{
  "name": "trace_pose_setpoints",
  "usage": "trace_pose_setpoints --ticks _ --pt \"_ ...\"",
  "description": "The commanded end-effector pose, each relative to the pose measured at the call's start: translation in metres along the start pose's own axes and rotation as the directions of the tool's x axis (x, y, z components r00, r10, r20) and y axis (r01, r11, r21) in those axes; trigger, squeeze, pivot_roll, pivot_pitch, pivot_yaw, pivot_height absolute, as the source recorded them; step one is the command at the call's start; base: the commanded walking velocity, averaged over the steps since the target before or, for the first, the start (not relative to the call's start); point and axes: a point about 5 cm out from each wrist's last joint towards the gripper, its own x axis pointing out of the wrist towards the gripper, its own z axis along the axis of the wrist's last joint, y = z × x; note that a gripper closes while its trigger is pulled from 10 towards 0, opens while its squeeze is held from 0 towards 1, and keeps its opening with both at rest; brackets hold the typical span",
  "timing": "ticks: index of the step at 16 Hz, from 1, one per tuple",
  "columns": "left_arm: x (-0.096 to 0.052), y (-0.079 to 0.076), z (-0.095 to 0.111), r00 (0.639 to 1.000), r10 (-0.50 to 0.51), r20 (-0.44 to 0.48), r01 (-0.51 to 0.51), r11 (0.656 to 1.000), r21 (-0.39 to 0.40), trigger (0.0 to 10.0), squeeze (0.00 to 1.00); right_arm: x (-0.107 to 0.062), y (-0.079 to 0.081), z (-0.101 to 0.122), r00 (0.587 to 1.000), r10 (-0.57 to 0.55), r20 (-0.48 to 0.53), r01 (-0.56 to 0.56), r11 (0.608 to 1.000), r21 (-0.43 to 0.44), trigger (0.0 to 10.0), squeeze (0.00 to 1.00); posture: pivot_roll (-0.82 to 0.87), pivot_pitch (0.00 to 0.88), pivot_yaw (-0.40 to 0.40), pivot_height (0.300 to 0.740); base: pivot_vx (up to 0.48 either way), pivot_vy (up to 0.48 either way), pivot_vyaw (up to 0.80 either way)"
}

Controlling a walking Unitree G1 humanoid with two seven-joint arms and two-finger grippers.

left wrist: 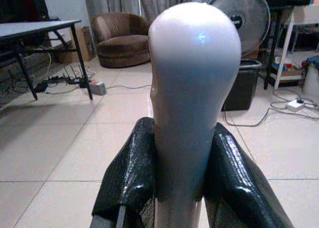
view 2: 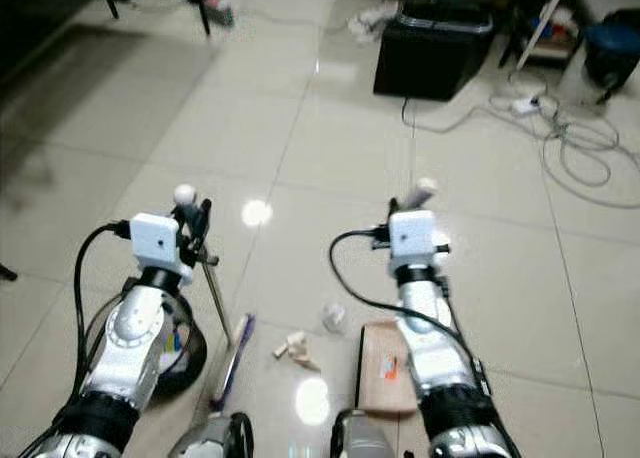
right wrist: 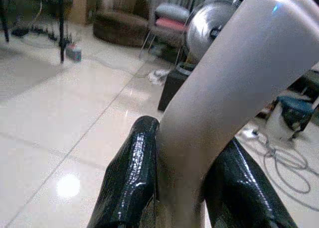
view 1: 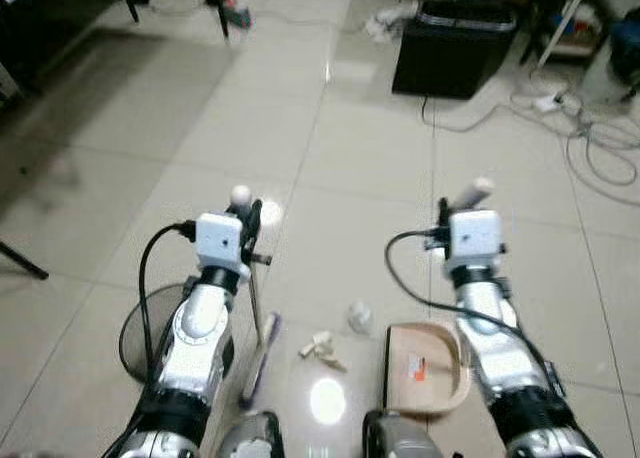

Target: Sweep floor

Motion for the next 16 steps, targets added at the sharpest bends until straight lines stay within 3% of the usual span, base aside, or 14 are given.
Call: trace_pose_setpoints --ticks 1,4,7,9,13,16 --pt "-0.002 -0.005 -0.002 1.0 -0.013 0.006 0.012 1.0 0.018 10.0 0.0 0.003 0.003 0.003 1.0 -0.011 0.028 0.011 1.0 -0.01 10.0 0.0 -0.04 0.301 0.014 0.74 0.0 0.0 0.0" --pt "0.002 -0.017 -0.005 1.0 -0.014 0.02 0.015 0.999 -0.035 10.0 0.0 0.012 0.019 0.007 0.999 -0.038 0.037 0.036 0.998 0.046 10.0 0.0 -0.05 0.312 0.023 0.74 0.0 0.0 0.0" --pt "0.005 -0.037 -0.003 0.998 -0.053 0.034 0.057 0.987 -0.15 10.0 0.0 0.007 0.038 0.006 0.999 0.016 0.036 -0.019 0.996 0.085 10.0 0.0 -0.06 0.322 0.025 0.74 0.0 0.0 0.0" --pt "0.008 -0.05 0.0 0.996 -0.068 0.052 0.078 0.966 -0.247 10.0 0.0 0.002 0.041 -0.002 1.0 0.018 0.0 -0.018 0.995 0.101 10.0 0.0 -0.06 0.323 0.024 0.74 0.0 0.0 0.0" --pt "0.022 -0.058 0.013 0.997 0.008 0.081 0.023 0.925 -0.378 10.0 0.0 0.003 0.041 -0.005 1.0 0.01 -0.015 -0.008 0.994 0.109 10.0 0.0 -0.07 0.316 0.023 0.74 0.0 0.0 0.0" --pt "0.029 -0.066 0.023 0.993 -0.003 0.12 0.058 0.887 -0.458 10.0 0.0 0.004 0.04 -0.004 1.0 0.014 -0.005 -0.014 0.994 0.108 10.0 0.0 -0.08 0.298 0.024 0.74 0.0 0.0 0.0"
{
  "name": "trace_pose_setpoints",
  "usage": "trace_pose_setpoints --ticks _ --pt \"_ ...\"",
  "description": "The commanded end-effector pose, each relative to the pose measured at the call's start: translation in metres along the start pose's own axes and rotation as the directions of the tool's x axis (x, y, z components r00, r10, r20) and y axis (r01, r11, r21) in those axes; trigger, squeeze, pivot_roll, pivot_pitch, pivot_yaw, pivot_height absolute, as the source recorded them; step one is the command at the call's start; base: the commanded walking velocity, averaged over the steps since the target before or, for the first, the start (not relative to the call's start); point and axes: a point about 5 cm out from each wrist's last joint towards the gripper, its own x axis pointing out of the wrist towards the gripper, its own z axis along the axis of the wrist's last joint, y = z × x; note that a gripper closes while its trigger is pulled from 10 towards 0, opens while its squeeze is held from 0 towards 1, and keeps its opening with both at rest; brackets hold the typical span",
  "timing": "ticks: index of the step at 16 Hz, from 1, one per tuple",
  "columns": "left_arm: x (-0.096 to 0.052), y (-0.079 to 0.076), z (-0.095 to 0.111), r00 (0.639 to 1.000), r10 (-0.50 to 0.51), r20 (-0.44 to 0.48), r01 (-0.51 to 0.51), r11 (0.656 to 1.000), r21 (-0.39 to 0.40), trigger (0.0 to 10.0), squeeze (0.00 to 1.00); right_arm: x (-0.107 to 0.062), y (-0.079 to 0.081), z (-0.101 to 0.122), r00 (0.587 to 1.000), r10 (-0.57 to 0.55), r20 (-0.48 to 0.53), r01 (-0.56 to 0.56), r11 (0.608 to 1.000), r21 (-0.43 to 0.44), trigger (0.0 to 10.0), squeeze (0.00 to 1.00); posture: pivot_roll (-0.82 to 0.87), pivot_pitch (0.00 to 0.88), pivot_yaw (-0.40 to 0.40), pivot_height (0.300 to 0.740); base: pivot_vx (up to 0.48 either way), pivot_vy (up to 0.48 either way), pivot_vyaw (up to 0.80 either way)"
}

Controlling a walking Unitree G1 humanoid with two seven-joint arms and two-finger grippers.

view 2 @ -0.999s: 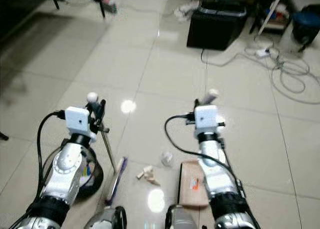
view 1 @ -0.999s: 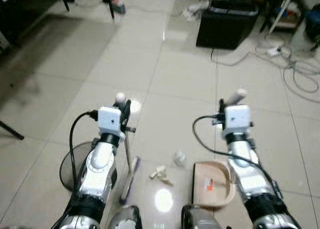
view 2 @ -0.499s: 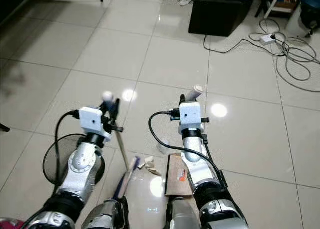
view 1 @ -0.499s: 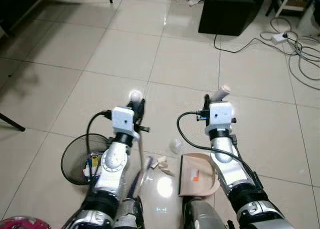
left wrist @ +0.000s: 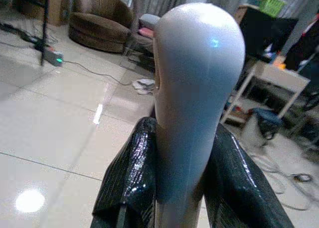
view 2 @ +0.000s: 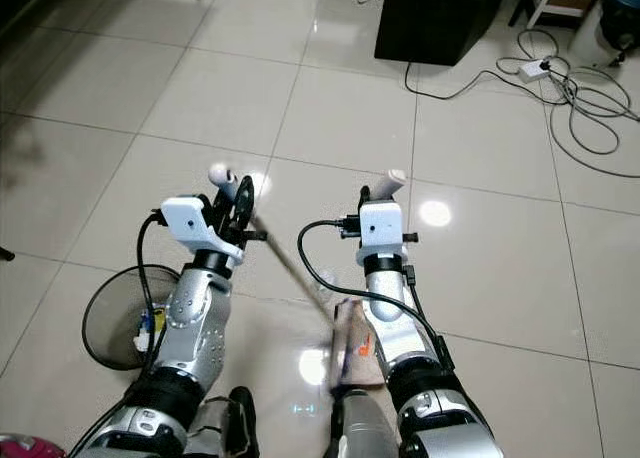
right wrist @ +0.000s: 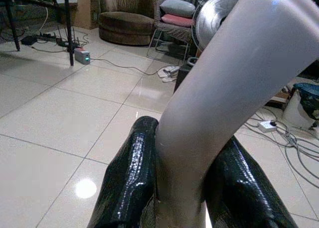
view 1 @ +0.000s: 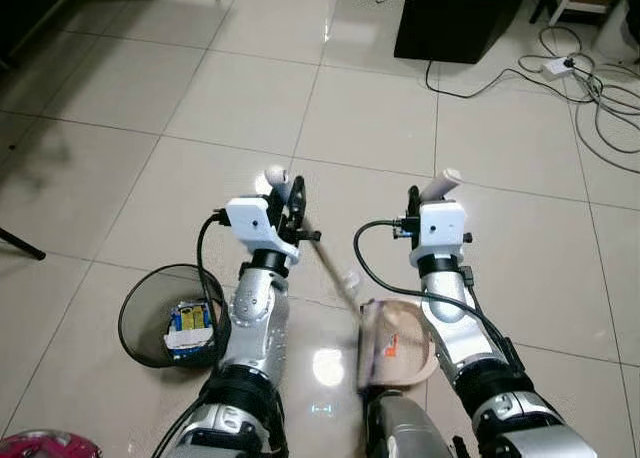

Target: Sweep floor

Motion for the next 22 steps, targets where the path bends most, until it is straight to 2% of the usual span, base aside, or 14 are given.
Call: trace_pose_setpoints --ticks 1,2,5,8,12,15,17,20,21,22 --pt "0.005 -0.009 0.005 0.998 -0.052 0.025 0.053 0.996 -0.072 10.0 0.0 -0.01 0.001 -0.015 0.997 0.001 -0.081 0.001 1.0 0.026 10.0 0.0 -0.07 0.275 0.023 0.74 0.0 0.0 0.0" --pt "0.007 -0.012 0.009 0.993 -0.115 0.029 0.117 0.991 -0.065 10.0 0.0 -0.011 -0.002 -0.014 0.998 -0.005 -0.065 0.008 0.999 0.047 10.0 0.0 -0.07 0.265 0.024 0.74 0.0 0.0 0.0" --pt "0.009 -0.011 0.017 0.962 -0.273 0.019 0.272 0.961 0.038 10.0 0.0 -0.016 -0.014 -0.01 0.999 -0.039 -0.023 0.042 0.995 0.095 10.0 0.0 -0.06 0.22 0.026 0.74 0.0 0.0 0.0" --pt "0.014 -0.003 0.037 0.905 -0.425 0.021 0.419 0.9 0.12 10.0 0.0 -0.027 -0.035 -0.008 0.995 -0.095 0.022 0.091 0.987 0.133 10.0 0.0 -0.05 0.165 0.033 0.74 0.0 0.0 0.0" --pt "0.028 0.005 0.061 0.847 -0.532 0.021 0.521 0.837 0.169 10.0 0.0 -0.029 -0.047 0.01 0.986 -0.143 0.085 0.122 0.968 0.217 10.0 0.0 -0.05 0.104 0.039 0.74 0.0 0.0 0.0" --pt "0.035 0.025 0.071 0.883 -0.469 0.03 0.452 0.865 0.217 10.0 0.0 -0.026 -0.052 0.019 0.982 -0.144 0.122 0.112 0.965 0.237 10.0 0.0 -0.05 0.081 0.048 0.74 0.0 0.0 0.0" --pt "0.04 0.044 0.086 0.923 -0.377 0.083 0.335 0.889 0.314 10.0 0.0 -0.027 -0.053 0.022 0.982 -0.139 0.126 0.103 0.961 0.257 10.0 0.0 -0.04 0.054 0.05 0.74 0.0 0.0 0.0" --pt "0.043 0.06 0.101 0.938 -0.321 0.127 0.256 0.894 0.369 10.0 0.0 -0.029 -0.053 0.021 0.984 -0.137 0.116 0.1 0.956 0.274 10.0 0.0 -0.03 0.025 0.05 0.74 0.0 0.0 0.0" --pt "0.042 0.067 0.102 0.952 -0.281 0.124 0.214 0.895 0.391 10.0 0.0 -0.029 -0.054 0.023 0.982 -0.144 0.121 0.105 0.954 0.28 10.0 0.0 -0.03 0.017 0.051 0.74 0.0 0.0 0.0" --pt "0.04 0.076 0.093 0.972 -0.231 0.055 0.187 0.888 0.42 10.0 0.0 -0.029 -0.057 0.027 0.979 -0.154 0.132 0.11 0.95 0.291 10.0 0.0 -0.03 0.007 0.052 0.74 0.0 0.0 0.0"
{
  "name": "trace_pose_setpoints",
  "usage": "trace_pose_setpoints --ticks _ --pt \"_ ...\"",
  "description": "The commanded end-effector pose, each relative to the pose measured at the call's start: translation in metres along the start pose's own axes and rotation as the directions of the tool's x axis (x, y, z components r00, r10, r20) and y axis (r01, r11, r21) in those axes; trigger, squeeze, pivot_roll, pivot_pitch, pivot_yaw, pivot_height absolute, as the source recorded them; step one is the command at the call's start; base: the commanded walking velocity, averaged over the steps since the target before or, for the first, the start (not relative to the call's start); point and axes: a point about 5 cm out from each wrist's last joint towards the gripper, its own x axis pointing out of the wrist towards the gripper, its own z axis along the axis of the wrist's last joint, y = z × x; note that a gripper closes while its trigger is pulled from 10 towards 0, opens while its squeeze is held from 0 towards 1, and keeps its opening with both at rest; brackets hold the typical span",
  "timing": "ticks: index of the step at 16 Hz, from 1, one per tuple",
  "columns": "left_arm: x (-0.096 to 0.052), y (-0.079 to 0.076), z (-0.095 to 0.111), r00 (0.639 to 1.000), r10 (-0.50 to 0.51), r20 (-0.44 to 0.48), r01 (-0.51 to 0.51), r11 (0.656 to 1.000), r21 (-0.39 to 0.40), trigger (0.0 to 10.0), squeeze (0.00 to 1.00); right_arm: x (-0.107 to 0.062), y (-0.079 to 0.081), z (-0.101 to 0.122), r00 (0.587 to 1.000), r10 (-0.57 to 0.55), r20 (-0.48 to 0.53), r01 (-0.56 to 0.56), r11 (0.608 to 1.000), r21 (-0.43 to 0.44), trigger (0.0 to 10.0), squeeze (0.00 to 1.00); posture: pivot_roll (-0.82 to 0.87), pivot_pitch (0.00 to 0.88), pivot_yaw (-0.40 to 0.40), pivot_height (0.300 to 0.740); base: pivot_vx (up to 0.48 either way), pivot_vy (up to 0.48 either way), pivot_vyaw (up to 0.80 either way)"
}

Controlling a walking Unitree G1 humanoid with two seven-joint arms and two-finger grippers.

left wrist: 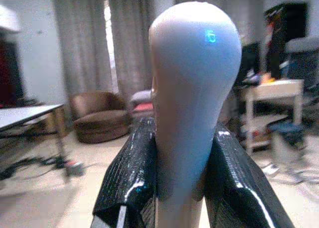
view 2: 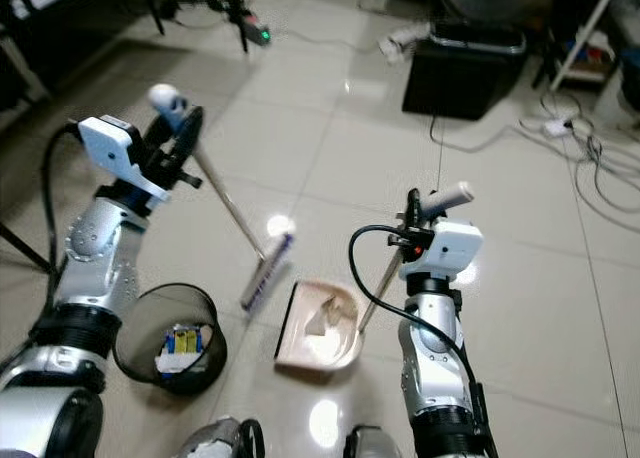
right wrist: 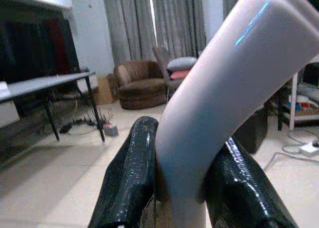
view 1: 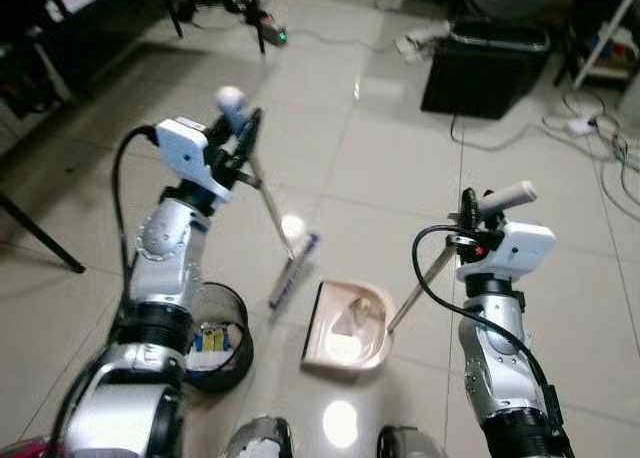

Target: Sweep floor

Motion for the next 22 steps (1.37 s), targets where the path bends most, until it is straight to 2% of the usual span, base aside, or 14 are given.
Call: trace_pose_setpoints --ticks 1,3,4,5,8,10,14,18,22 --pt "-0.005 0.001 -0.009 0.998 0.008 -0.059 -0.006 0.999 0.036 10.0 0.0 0.005 -0.005 0.014 0.998 -0.026 0.057 0.024 0.999 0.026 10.0 0.0 -0.03 0.0 0.054 0.74 0.0 0.0 0.0" --pt "-0.013 -0.004 -0.019 0.995 0.008 -0.097 -0.007 1.0 0.016 10.0 0.0 0.008 -0.007 0.022 0.996 -0.037 0.077 0.035 0.999 0.028 10.0 0.0 -0.04 0.0 0.056 0.74 0.0 0.0 0.0" --pt "-0.026 -0.011 -0.036 0.983 0.02 -0.183 -0.025 0.999 -0.021 10.0 0.0 0.018 -0.012 0.038 0.992 -0.073 0.102 0.071 0.997 0.023 10.0 0.0 -0.05 0.0 0.059 0.74 0.0 0.0 0.0" --pt "-0.035 -0.014 -0.049 0.968 0.044 -0.247 -0.052 0.998 -0.025 10.0 0.0 0.028 -0.016 0.052 0.989 -0.094 0.118 0.093 0.996 0.016 10.0 0.0 -0.06 0.0 0.063 0.74 0.0 0.0 0.0" --pt "-0.053 -0.024 -0.068 0.929 0.057 -0.365 -0.068 0.998 -0.016 10.0 0.0 0.049 -0.017 0.083 0.983 -0.088 0.159 0.092 0.996 -0.016 10.0 0.0 -0.07 0.0 0.066 0.74 0.0 0.0 0.0" --pt "-0.068 -0.03 -0.074 0.905 0.038 -0.424 -0.037 0.999 0.011 10.0 0.0 0.066 -0.01 0.106 0.987 -0.039 0.153 0.034 0.999 0.037 10.0 0.0 -0.07 0.0 0.065 0.74 0.0 0.0 0.0" --pt "-0.088 -0.021 -0.072 0.887 0.069 -0.456 -0.038 0.996 0.077 10.0 0.0 0.077 0.006 0.118 0.992 0.036 0.118 -0.046 0.996 0.082 10.0 0.0 -0.07 0.0 0.063 0.74 0.0 0.0 0.6" --pt "-0.119 -0.007 -0.056 0.875 0.179 -0.45 -0.125 0.981 0.147 10.0 0.0 0.089 0.03 0.135 0.986 0.125 0.109 -0.142 0.977 0.162 10.0 0.0 -0.05 0.0 0.044 0.74 0.0 0.0 0.8" --pt "-0.13 -0.012 -0.042 0.87 0.2 -0.45 -0.16 0.979 0.125 10.0 0.0 0.101 0.036 0.153 0.978 0.149 0.145 -0.174 0.967 0.184 10.0 0.0 -0.03 0.0 0.022 0.74 0.0 0.0 0.8"
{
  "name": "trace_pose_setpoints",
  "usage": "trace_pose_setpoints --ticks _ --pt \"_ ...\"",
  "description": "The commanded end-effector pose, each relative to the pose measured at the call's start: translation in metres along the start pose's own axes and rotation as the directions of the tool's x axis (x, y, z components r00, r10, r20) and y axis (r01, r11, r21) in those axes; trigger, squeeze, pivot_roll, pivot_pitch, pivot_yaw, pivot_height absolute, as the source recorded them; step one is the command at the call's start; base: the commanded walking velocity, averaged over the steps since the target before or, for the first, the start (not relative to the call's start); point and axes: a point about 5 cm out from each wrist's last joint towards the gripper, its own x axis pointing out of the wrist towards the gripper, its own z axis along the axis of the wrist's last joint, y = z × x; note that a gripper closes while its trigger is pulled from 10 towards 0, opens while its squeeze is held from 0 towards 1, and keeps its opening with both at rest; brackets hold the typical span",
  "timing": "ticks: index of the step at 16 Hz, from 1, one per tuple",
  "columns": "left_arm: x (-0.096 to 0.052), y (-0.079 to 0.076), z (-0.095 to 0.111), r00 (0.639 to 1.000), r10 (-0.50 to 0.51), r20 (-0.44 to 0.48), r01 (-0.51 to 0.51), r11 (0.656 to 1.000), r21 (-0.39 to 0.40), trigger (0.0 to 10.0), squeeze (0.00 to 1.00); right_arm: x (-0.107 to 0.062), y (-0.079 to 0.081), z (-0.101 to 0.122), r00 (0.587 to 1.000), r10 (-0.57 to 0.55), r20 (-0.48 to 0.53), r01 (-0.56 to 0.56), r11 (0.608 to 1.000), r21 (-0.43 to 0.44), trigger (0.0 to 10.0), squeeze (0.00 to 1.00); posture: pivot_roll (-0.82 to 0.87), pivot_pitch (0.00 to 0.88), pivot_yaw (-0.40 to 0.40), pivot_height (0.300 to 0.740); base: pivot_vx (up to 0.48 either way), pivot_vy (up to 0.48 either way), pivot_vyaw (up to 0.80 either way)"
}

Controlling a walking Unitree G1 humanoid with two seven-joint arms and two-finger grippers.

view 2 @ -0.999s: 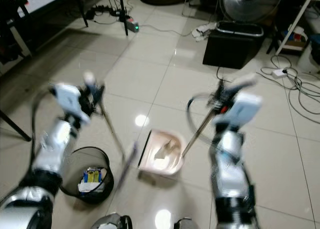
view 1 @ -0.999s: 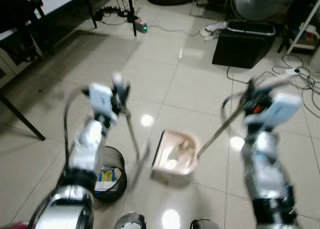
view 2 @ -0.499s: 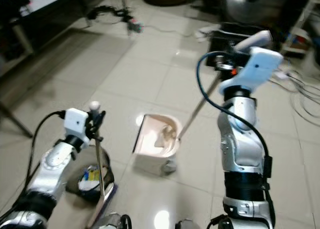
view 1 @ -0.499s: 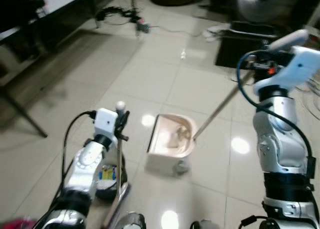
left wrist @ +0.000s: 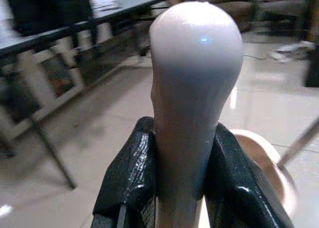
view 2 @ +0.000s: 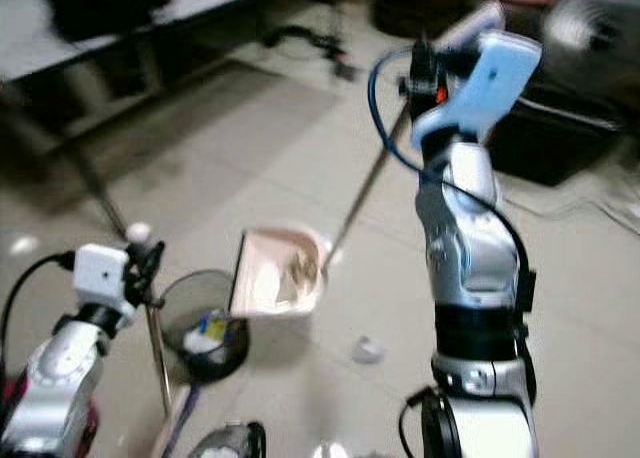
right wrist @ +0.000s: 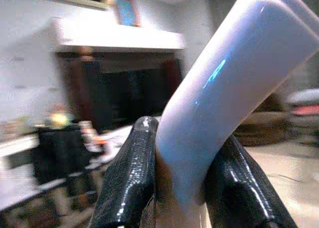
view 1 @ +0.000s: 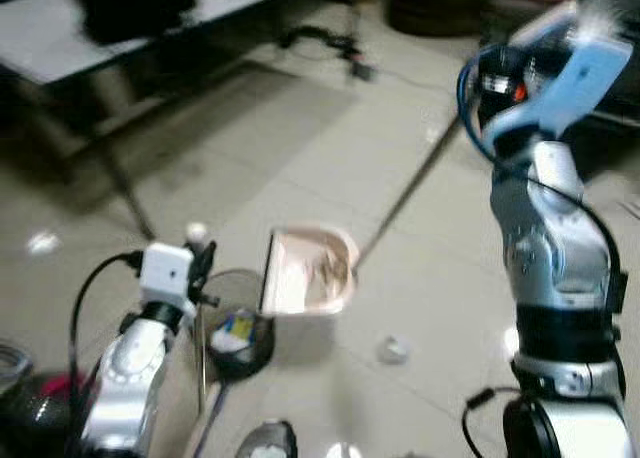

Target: Sweep floor

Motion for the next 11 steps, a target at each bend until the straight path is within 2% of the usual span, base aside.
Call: trace_pose_setpoints --ticks 1,4,6,8,11 --pt "-0.001 -0.001 0.01 0.999 -0.018 0.029 0.018 1.0 0.003 10.0 0.0 0.006 0.004 0.017 0.998 0.025 0.055 -0.026 0.999 0.033 10.0 0.0 -0.03 0.0 0.021 0.74 0.0 0.0 0.8" --pt "-0.001 0.005 0.019 0.999 -0.032 0.032 0.032 0.999 0.014 10.0 0.0 0.011 0.005 0.019 0.998 0.032 0.058 -0.034 0.999 0.035 10.0 0.0 -0.02 0.0 0.02 0.74 0.0 0.0 0.8" --pt "0.003 0.013 0.025 0.999 0.021 0.041 -0.022 1.0 0.019 10.0 0.0 0.012 0.005 0.017 0.998 0.033 0.053 -0.034 0.999 0.031 10.0 0.0 -0.03 0.0 0.021 0.74 0.0 0.0 0.8" --pt "0.013 0.019 0.033 0.995 0.084 0.052 -0.086 0.996 0.024 10.0 0.0 0.009 0.002 0.011 0.999 0.018 0.044 -0.018 1.0 0.008 10.0 0.0 -0.02 0.0 0.023 0.74 0.0 0.0 0.8" --pt "0.025 0.011 0.04 0.995 0.068 0.07 -0.069 0.998 0.007 10.0 0.0 0.0 -0.009 0.001 0.999 -0.036 0.023 0.037 0.999 -0.019 10.0 0.0 -0.03 0.0 0.032 0.74 0.084 0.0 0.0"
